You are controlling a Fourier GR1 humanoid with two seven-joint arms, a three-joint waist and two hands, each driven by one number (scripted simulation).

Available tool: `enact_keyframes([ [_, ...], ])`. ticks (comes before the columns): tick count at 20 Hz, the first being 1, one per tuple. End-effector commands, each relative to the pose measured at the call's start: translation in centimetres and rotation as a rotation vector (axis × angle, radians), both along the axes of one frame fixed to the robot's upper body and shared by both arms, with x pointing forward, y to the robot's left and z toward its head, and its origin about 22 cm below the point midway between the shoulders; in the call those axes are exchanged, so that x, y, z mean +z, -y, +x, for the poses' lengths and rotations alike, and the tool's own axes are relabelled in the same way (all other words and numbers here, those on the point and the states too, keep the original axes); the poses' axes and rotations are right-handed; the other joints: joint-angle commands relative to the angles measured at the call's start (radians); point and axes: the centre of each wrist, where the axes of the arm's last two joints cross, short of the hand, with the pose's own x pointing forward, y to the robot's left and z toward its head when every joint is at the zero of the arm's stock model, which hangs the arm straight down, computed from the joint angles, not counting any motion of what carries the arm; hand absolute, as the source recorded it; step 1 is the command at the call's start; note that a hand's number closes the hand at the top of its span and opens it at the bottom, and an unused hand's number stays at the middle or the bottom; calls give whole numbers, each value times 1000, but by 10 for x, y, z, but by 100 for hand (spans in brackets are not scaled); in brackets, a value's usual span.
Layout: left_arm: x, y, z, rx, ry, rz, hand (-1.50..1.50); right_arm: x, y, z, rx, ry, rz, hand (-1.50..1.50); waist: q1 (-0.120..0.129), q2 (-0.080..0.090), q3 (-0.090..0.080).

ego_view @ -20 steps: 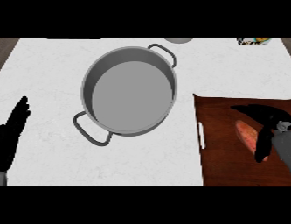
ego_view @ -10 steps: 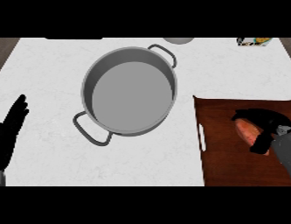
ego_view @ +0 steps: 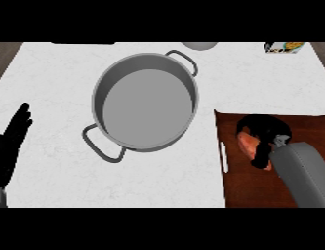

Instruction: Pick the sweet potato from the tray and place it in the pot

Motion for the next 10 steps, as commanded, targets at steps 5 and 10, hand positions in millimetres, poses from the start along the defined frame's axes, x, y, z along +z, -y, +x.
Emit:
enact_keyframes([
  [5, 4, 24, 12, -112, 25, 10, 0, 38, -158, 5, -42, 243, 82, 150, 128, 16, 10],
  [10, 3, 31, 19, -153, 19, 12, 0, 60, -192, 4, -161, 364, 14, 150, 175, 23, 8],
])
